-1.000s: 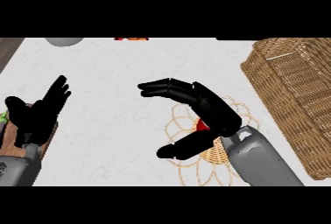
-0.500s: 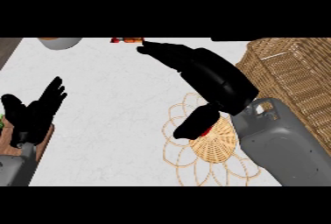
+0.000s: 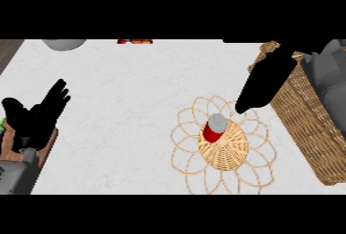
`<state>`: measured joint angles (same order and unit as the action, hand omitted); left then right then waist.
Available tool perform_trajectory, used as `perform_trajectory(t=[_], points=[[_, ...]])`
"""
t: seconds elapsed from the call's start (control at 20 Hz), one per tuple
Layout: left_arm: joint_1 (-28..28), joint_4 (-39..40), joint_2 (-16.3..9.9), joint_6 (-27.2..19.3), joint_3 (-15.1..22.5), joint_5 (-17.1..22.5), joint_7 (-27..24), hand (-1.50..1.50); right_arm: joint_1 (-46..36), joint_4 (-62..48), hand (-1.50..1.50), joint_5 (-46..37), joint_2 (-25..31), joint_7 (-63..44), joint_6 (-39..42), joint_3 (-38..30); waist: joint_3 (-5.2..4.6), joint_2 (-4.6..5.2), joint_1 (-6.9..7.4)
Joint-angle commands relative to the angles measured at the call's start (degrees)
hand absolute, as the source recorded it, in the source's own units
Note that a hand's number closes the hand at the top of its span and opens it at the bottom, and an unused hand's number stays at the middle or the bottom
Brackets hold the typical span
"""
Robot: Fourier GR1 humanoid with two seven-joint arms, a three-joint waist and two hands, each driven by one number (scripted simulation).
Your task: Pick the can from the placemat and place it in the basket
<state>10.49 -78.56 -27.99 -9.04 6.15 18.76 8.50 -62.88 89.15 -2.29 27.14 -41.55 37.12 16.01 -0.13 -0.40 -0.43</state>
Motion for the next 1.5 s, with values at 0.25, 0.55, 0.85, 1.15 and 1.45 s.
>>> perform_trajectory(t=[0.25, 0.55, 0.85, 1.15, 1.45], points=[[-1.59, -5.03, 0.25, -0.3, -0.96, -0.17, 3.98, 0.0, 4.76, 1.1, -1.5, 18.51, 7.83, -5.01, 14.8, -8.79, 0.15, -0.09, -0.14], [0.22, -1.76, 2.39, 0.26, -0.76, -3.06, 2.69, 0.0, 12.32, 6.61, -1.5, 21.4, 9.54, -1.49, 11.79, -15.38, 0.15, 0.25, -0.02], [0.04, 0.55, 1.29, 3.36, -4.42, -2.0, 1.2, 0.0, 27.23, 17.23, -1.5, 13.49, 4.41, 5.02, 9.13, -15.35, 0.16, 0.35, 0.06], [0.15, -3.31, 4.32, 2.13, -3.1, -4.21, 3.74, 0.0, 31.01, 15.38, -1.5, -2.48, -2.19, 16.11, 5.04, -13.02, 0.16, 0.42, 0.8], [2.11, -0.95, 3.39, 3.89, -5.65, -4.34, 3.02, 0.0, 36.5, 6.13, -1.5, -14.59, -7.25, 31.92, -3.59, -9.79, 0.18, 0.56, 1.07]])
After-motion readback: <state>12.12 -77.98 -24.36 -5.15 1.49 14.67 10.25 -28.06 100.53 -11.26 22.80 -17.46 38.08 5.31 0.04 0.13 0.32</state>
